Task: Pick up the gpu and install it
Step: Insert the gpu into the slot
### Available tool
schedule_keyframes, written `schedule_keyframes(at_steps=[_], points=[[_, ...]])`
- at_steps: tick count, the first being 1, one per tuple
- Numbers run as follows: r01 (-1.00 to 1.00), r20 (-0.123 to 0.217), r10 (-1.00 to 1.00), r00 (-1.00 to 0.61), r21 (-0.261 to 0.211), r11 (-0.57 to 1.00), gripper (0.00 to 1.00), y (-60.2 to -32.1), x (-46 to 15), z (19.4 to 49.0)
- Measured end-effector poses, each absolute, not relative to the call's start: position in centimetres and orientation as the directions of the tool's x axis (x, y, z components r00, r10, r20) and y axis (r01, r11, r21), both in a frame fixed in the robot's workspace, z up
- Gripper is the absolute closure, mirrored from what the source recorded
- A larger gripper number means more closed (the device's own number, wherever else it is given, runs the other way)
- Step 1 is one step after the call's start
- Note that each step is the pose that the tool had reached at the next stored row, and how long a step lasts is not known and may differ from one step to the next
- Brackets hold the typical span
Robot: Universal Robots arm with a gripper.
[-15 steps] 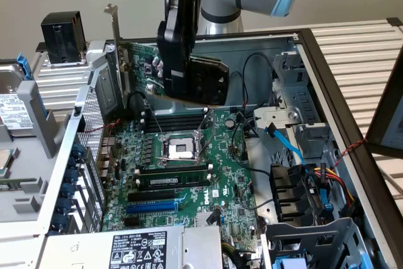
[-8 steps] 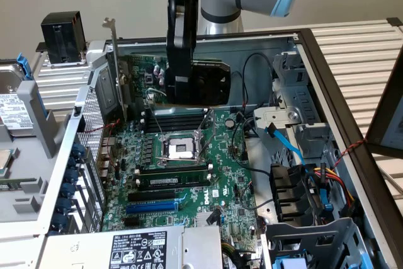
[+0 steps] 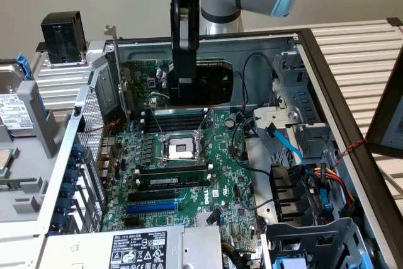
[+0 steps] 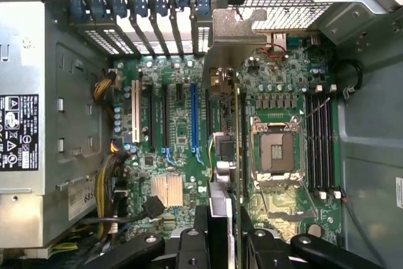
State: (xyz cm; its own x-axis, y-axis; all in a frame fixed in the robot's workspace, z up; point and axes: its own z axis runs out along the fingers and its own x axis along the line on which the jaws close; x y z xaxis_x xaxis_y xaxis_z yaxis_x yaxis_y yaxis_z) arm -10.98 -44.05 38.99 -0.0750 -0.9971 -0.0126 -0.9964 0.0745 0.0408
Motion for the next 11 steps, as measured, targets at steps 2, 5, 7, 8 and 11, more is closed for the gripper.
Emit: schedule_keyframes(at_steps=[2, 5, 7, 8, 11], points=[[-0.996, -0.013, -0.997, -0.075, 0.041, 0.074, 0.72, -44.0, -11.0, 39.0], [-0.997, -0.013, -0.997, -0.074, 0.039, 0.073, 0.72, -44.0, -11.1, 39.0], [-0.998, -0.014, -0.998, -0.068, 0.016, 0.068, 0.72, -44.0, -11.2, 38.9], [-0.998, -0.015, -0.998, -0.066, 0.008, 0.066, 0.72, -44.0, -11.2, 38.9], [-0.998, -0.016, -0.998, -0.064, -0.004, 0.064, 0.72, -44.0, -12.0, 38.6]])
